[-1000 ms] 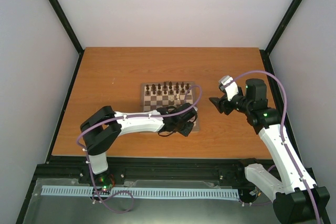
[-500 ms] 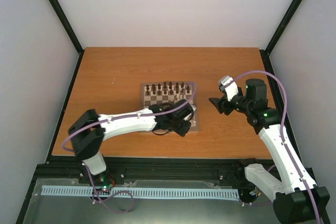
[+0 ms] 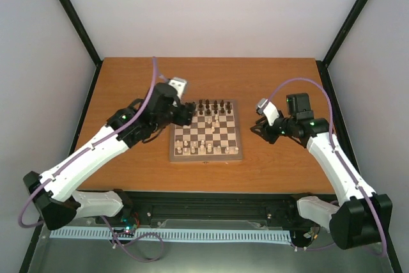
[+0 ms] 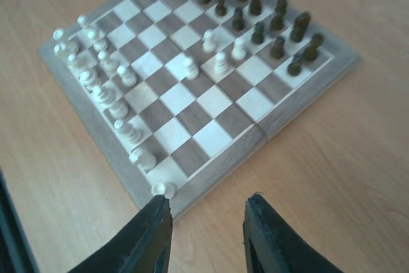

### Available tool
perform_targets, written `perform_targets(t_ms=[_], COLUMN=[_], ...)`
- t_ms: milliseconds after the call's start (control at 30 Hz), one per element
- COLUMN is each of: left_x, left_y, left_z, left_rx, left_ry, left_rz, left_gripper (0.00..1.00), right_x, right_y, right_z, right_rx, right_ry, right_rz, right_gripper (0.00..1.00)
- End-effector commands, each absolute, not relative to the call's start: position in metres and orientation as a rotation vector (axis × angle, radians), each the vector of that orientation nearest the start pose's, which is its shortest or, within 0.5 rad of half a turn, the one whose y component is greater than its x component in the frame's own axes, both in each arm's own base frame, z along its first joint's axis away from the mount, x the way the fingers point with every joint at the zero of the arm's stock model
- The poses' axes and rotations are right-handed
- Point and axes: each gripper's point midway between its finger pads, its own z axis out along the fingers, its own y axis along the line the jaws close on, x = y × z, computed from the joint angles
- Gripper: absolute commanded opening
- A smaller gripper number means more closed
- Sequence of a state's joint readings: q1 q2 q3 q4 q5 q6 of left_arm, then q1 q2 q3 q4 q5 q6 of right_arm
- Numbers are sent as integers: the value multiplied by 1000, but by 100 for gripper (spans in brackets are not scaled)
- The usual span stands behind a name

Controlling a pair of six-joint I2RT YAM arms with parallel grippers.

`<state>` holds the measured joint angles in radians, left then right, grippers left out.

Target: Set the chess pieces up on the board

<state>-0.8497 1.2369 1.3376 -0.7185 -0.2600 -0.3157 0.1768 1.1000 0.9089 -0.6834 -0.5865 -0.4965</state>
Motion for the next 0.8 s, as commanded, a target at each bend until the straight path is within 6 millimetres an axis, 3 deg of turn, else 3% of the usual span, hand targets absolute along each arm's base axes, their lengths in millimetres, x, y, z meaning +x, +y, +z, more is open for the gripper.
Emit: perform_targets(t_ms=[0, 133, 267, 767], left_x=[301, 302, 299, 298], left_y=[-196, -183, -178, -172], left_z=[279, 280, 285, 289], left_rx=[254, 221, 212, 207], left_ry=[2185, 2168, 2150, 2132], left_rz=[-288, -250, -250, -222], left_gripper=[80, 80, 80, 81], right_x=[249, 226, 218, 219], right_y=[151, 165, 173, 191], right_z=[163, 118, 90, 59], right_rx=[-1168, -1358, -1468, -1579], right_ry=[2162, 2234, 2303, 2339], right_rz=[558, 516, 479, 451], right_gripper=[28, 13, 7, 5])
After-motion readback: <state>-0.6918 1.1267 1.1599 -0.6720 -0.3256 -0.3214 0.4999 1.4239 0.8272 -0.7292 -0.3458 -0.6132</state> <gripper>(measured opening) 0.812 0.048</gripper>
